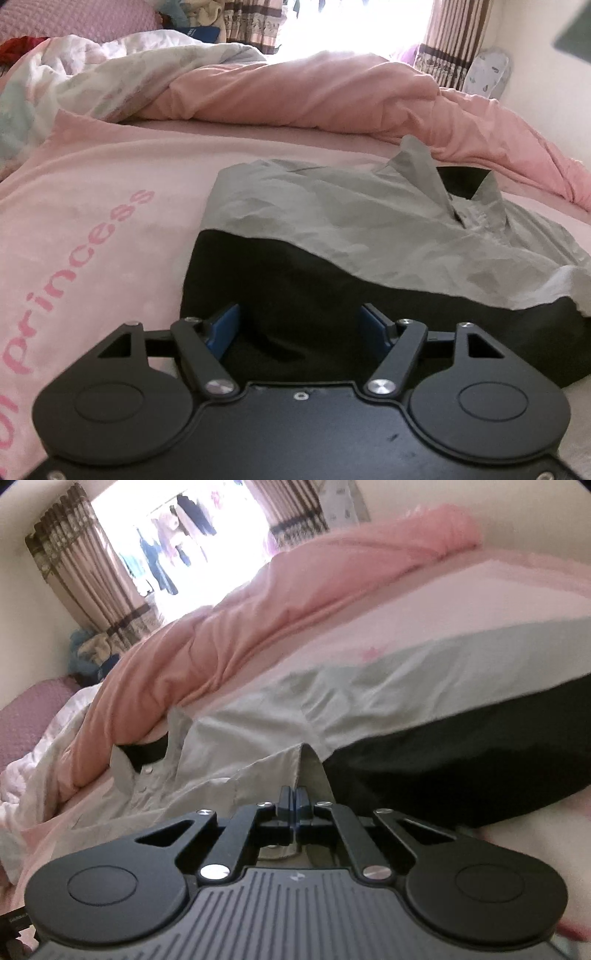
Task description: Fold large clothes
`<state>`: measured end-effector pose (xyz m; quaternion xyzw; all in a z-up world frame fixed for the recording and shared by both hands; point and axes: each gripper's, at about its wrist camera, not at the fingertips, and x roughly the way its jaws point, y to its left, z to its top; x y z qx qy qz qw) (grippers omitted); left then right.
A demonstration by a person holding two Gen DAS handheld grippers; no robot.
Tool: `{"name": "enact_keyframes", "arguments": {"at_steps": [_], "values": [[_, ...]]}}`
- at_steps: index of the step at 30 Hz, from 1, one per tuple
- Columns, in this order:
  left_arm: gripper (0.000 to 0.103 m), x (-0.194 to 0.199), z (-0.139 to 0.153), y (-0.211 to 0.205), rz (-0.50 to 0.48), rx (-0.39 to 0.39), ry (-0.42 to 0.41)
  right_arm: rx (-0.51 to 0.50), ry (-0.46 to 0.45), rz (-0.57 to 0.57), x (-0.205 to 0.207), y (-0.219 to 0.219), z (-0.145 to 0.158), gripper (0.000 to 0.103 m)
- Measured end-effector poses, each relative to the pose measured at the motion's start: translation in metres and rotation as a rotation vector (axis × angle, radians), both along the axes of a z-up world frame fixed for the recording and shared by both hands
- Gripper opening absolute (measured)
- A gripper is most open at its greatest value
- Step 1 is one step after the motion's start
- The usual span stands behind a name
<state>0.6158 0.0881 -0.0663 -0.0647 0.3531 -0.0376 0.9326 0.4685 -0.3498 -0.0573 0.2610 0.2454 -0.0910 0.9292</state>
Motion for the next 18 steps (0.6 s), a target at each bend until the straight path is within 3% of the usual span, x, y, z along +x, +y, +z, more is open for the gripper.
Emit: {"name": "enact_keyframes", "arguments": {"at_steps": [4, 7, 10, 13, 18], "values": [[0.073, 0.002, -0.003, -0.005, -0.006, 0.041, 0.003, 0.017, 0.097, 0.005, 0.001, -0.011, -0.019, 0.0], [0.074, 0.005, -0.003, -0.012, -0.014, 0.092, 0.012, -0.014, 0.102, -0.01, -0.004, -0.006, -0.017, 0.002], [0.073, 0.003, 0.005, -0.009, 0.0, 0.05, 0.024, -0.114, 0.058, -0.033, -0.012, 0.009, 0.005, 0.013], [0.073, -0.009, 0.023, -0.008, -0.021, 0.002, -0.022, -0.153, -0.025, 0.054, -0.02, 0.025, 0.024, 0.014], [0.076, -0.027, 0.037, -0.028, -0.103, 0.026, -0.054, -0.192, 0.002, 0.176, -0.015, 0.051, 0.025, 0.014]]}}
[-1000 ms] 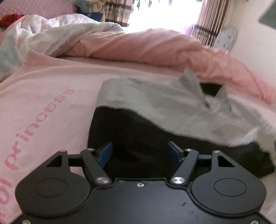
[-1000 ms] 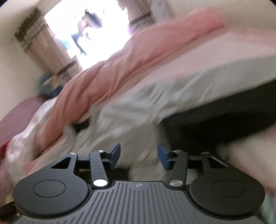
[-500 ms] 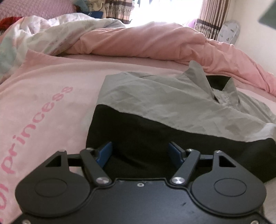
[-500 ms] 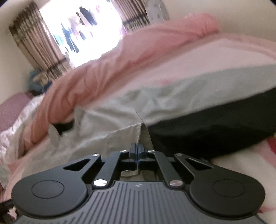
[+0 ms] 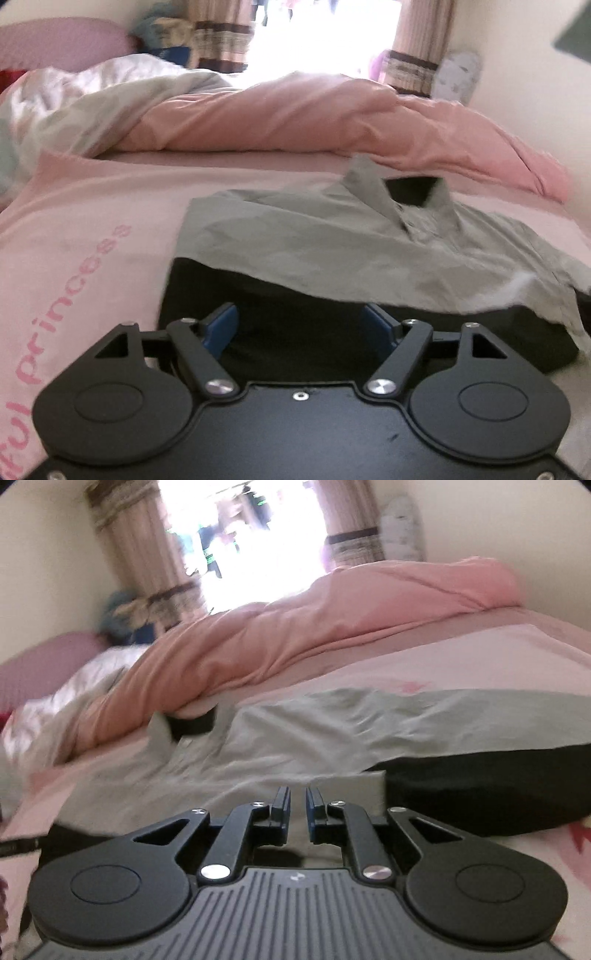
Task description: Fold large clothes
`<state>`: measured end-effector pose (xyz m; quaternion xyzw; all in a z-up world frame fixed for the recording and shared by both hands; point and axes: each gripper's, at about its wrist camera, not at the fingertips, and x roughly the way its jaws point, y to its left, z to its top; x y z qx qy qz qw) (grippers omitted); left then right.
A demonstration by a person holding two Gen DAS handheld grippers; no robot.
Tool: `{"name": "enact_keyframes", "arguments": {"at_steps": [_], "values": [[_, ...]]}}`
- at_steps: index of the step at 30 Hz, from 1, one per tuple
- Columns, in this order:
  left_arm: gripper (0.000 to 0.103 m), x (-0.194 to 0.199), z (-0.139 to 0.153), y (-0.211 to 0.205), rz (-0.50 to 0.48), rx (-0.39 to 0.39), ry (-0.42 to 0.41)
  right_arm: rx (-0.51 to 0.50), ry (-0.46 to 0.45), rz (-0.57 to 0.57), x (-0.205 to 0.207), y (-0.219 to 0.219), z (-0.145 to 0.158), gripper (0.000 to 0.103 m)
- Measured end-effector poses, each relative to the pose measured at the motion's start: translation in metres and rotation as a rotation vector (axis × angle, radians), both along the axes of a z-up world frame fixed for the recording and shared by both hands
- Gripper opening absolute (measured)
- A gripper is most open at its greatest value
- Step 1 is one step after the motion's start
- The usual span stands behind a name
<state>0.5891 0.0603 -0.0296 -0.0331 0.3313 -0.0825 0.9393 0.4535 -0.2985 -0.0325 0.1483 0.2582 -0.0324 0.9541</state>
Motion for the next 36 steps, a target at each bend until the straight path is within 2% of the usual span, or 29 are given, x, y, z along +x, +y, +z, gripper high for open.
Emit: {"name": "enact_keyframes", "arguments": {"at_steps": [6, 10, 11, 12, 13, 15, 19, 24, 27, 33, 36], "values": [[0.076, 0.001, -0.024, -0.006, 0.003, 0.05, 0.062, 0.032, 0.128, -0.012, 0.007, 0.0, -0.037, 0.014], [0.077, 0.004, -0.034, -0.002, 0.028, 0.074, 0.079, 0.066, 0.124, -0.027, -0.007, -0.013, -0.039, 0.015], [0.077, 0.003, -0.032, 0.0, 0.03, 0.067, 0.081, 0.09, 0.118, -0.031, -0.012, -0.019, -0.035, 0.017], [0.077, 0.001, -0.029, 0.002, 0.03, 0.056, 0.082, 0.121, 0.101, -0.038, -0.02, -0.027, -0.031, 0.026], [0.077, -0.004, -0.024, 0.004, 0.031, 0.043, 0.078, 0.161, 0.068, -0.057, -0.032, -0.043, -0.026, 0.038], [0.079, -0.013, -0.015, 0.007, 0.029, 0.037, 0.059, 0.197, 0.018, -0.121, -0.053, -0.071, -0.019, 0.05], [0.082, -0.03, -0.002, 0.012, 0.015, 0.049, 0.01, 0.229, 0.001, -0.34, -0.097, -0.144, -0.018, 0.051], [0.083, -0.047, -0.001, 0.012, 0.002, 0.036, -0.007, 0.301, -0.009, -0.563, -0.149, -0.225, -0.035, 0.051], [0.083, -0.049, -0.007, 0.013, 0.013, 0.038, 0.004, 0.322, -0.004, -0.65, -0.164, -0.256, -0.046, 0.051], [0.083, -0.047, -0.016, 0.019, 0.055, -0.007, 0.038, 0.444, -0.091, -0.753, -0.172, -0.307, -0.065, 0.051], [0.083, -0.041, -0.019, 0.017, 0.069, -0.006, 0.045, 0.476, -0.112, -0.791, -0.171, -0.324, -0.072, 0.051]]}}
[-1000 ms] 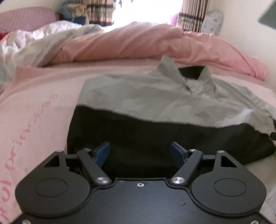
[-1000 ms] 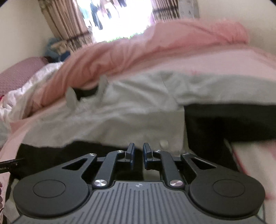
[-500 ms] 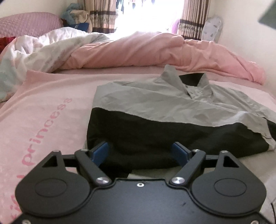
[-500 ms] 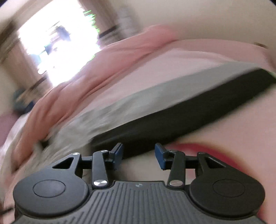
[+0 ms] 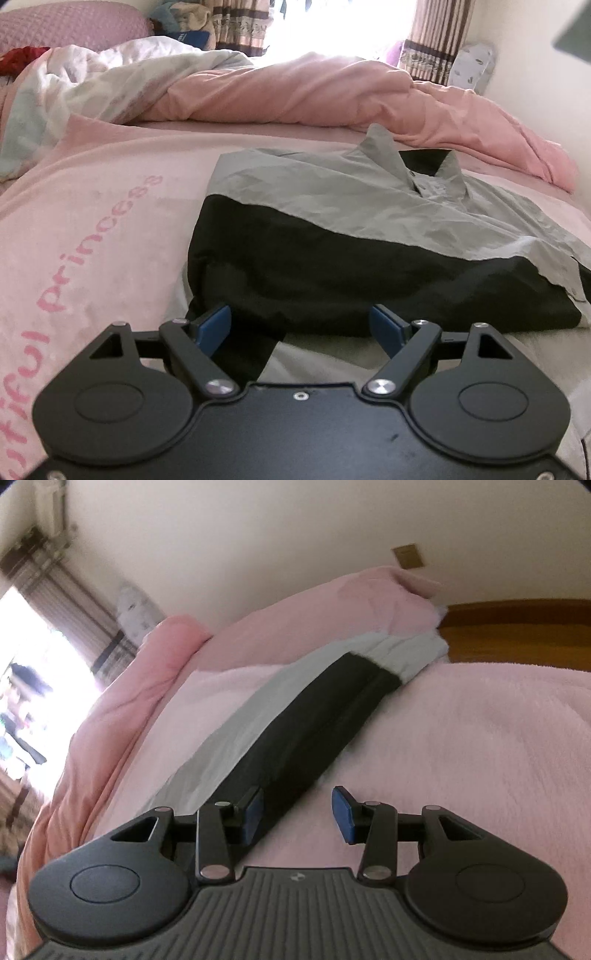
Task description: Fold large clothes
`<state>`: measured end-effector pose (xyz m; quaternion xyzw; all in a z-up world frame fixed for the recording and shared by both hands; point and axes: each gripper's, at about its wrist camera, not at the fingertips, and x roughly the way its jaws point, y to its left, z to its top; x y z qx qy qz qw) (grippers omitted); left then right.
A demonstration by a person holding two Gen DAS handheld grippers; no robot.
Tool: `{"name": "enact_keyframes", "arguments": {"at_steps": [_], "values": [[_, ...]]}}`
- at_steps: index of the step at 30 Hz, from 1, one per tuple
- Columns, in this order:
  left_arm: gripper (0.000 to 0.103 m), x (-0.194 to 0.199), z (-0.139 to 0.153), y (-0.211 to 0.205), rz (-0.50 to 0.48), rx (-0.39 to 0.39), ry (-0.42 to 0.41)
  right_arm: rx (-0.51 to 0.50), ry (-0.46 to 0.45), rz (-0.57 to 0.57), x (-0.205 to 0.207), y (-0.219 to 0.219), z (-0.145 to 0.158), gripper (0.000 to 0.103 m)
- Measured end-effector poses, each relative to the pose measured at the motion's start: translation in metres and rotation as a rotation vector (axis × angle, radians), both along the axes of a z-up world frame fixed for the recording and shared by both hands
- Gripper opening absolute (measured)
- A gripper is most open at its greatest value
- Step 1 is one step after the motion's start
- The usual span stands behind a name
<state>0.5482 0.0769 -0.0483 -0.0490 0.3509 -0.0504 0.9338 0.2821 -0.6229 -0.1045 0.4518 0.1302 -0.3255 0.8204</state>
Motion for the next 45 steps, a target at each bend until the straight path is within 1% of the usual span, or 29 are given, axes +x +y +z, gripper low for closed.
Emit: {"name": "enact_keyframes", "arguments": {"at_steps": [3, 9, 12, 13, 14, 15, 16, 18, 21, 24, 27, 30, 32, 34, 35, 36, 37, 38, 39, 40, 41, 42, 43, 44, 45], "values": [[0.084, 0.005, 0.0, -0.004, -0.002, 0.006, -0.005, -0.007, -0.03, -0.042, 0.006, -0.013, -0.003, 0.055], [0.086, 0.013, -0.002, -0.01, -0.012, 0.031, -0.021, 0.015, -0.1, -0.126, 0.008, -0.029, -0.01, 0.057], [0.086, 0.015, -0.001, -0.01, -0.017, 0.034, -0.028, 0.008, -0.078, -0.139, 0.012, -0.032, -0.005, 0.055], [0.086, 0.015, -0.001, -0.009, -0.017, 0.03, -0.028, 0.002, -0.055, -0.142, 0.013, -0.029, -0.002, 0.048], [0.086, 0.015, -0.001, -0.009, -0.018, 0.027, -0.028, -0.012, -0.025, -0.14, 0.016, -0.029, 0.001, 0.032], [0.086, 0.015, -0.001, -0.008, -0.018, 0.022, -0.028, -0.031, 0.004, -0.133, 0.018, -0.028, 0.004, 0.024], [0.086, 0.014, -0.001, -0.007, -0.019, 0.018, -0.028, -0.052, 0.031, -0.125, 0.02, -0.026, 0.009, 0.012], [0.086, 0.013, -0.001, -0.005, -0.023, 0.012, -0.027, -0.081, 0.034, -0.117, 0.019, -0.023, 0.021, 0.005], [0.086, 0.012, -0.001, -0.003, -0.028, 0.006, -0.028, -0.136, 0.012, -0.107, 0.02, -0.012, 0.045, 0.002], [0.086, 0.011, 0.001, -0.001, -0.028, -0.015, -0.032, -0.227, -0.031, -0.055, 0.028, 0.016, 0.081, 0.002], [0.086, 0.01, 0.003, 0.002, -0.025, -0.04, -0.033, -0.346, -0.087, 0.061, 0.046, 0.065, 0.121, 0.002], [0.086, 0.006, 0.006, 0.005, -0.034, -0.049, -0.044, -0.482, -0.129, 0.229, 0.079, 0.136, 0.158, 0.002], [0.086, 0.004, 0.008, 0.007, -0.037, -0.045, -0.052, -0.56, -0.178, 0.369, 0.101, 0.196, 0.175, 0.002], [0.086, 0.001, 0.01, 0.011, -0.032, -0.049, -0.06, -0.639, -0.223, 0.524, 0.121, 0.264, 0.185, 0.002], [0.086, 0.0, 0.011, 0.013, -0.027, -0.057, -0.061, -0.668, -0.246, 0.608, 0.13, 0.298, 0.185, 0.002], [0.086, -0.001, 0.013, 0.016, -0.023, -0.069, -0.062, -0.674, -0.269, 0.696, 0.139, 0.33, 0.181, 0.003], [0.086, -0.002, 0.014, 0.018, -0.017, -0.082, -0.062, -0.659, -0.288, 0.812, 0.15, 0.365, 0.176, 0.009], [0.086, -0.003, 0.014, 0.021, -0.012, -0.095, -0.059, -0.646, -0.28, 0.898, 0.159, 0.392, 0.168, 0.017], [0.086, -0.003, 0.015, 0.022, -0.01, -0.106, -0.055, -0.642, -0.239, 0.993, 0.169, 0.424, 0.154, 0.025], [0.086, -0.003, 0.016, 0.024, -0.009, -0.115, -0.052, -0.65, -0.19, 1.046, 0.176, 0.445, 0.145, 0.038], [0.086, -0.002, 0.016, 0.025, -0.006, -0.119, -0.051, -0.661, -0.123, 1.1, 0.181, 0.464, 0.131, 0.039], [0.086, -0.002, 0.017, 0.026, -0.004, -0.123, -0.051, -0.659, -0.081, 1.132, 0.182, 0.472, 0.12, 0.039], [0.086, -0.003, 0.018, 0.026, -0.006, -0.127, -0.053, -0.632, -0.04, 1.17, 0.181, 0.473, 0.107, 0.04], [0.086, -0.003, 0.019, 0.026, -0.011, -0.133, -0.058, -0.594, -0.012, 1.199, 0.179, 0.469, 0.099, 0.04], [0.086, -0.003, 0.019, 0.026, -0.017, -0.135, -0.062, -0.557, 0.01, 1.201, 0.175, 0.46, 0.091, 0.04]]}}
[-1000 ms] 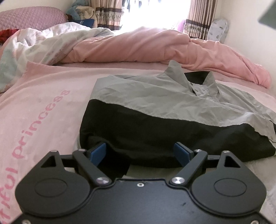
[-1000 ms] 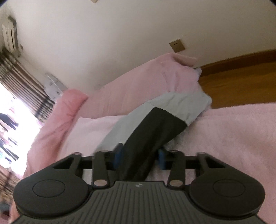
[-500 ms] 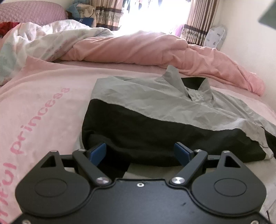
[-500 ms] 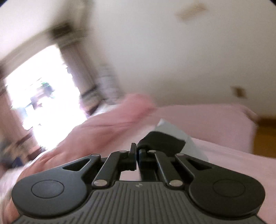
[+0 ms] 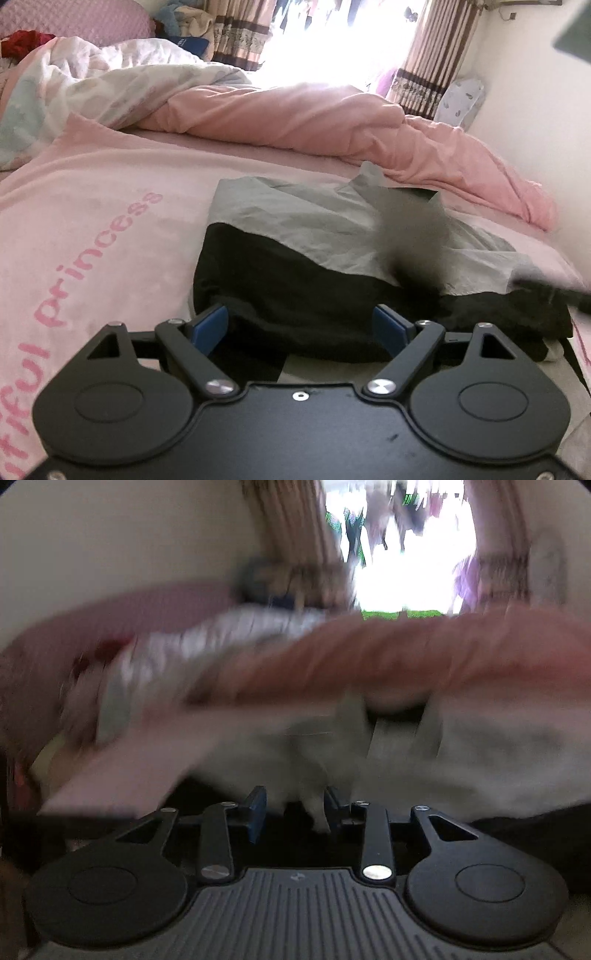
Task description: Fold large clothes
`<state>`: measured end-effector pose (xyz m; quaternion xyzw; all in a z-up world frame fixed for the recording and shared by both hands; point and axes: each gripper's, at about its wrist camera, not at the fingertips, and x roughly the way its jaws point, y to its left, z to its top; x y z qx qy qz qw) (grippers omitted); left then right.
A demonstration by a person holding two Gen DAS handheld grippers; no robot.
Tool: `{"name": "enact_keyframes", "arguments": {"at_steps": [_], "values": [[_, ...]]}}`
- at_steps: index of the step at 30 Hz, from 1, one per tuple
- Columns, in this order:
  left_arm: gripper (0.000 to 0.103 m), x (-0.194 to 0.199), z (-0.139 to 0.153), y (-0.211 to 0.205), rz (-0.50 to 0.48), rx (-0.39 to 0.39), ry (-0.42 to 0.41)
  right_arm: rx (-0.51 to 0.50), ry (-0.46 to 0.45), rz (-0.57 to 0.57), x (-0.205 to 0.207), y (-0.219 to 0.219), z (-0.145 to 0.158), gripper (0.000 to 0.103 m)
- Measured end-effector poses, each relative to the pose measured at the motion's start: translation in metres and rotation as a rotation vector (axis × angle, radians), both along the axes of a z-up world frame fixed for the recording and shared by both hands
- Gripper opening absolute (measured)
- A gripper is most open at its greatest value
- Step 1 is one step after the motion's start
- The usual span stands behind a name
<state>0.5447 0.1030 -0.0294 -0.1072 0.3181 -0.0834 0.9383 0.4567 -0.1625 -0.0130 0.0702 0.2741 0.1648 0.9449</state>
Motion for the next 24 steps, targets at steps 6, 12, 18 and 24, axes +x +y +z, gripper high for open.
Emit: {"name": "enact_keyframes", "arguments": {"at_steps": [6, 12, 18, 24], "values": [[0.086, 0.011, -0.007, -0.008, -0.014, -0.047, 0.017, 0.043, 0.02, -0.246, -0.022, -0.082, -0.003, 0.043], [0.085, 0.032, -0.024, -0.013, -0.009, -0.182, 0.105, 0.292, 0.107, -0.418, -0.045, -0.174, -0.028, 0.053], [0.034, 0.058, -0.036, -0.025, -0.018, -0.245, 0.185, 0.432, 0.174, -0.503, -0.046, -0.212, -0.064, 0.054], [0.001, 0.046, -0.003, -0.009, -0.011, -0.214, 0.026, 0.513, 0.163, -0.518, -0.034, -0.216, -0.066, 0.054]]}}
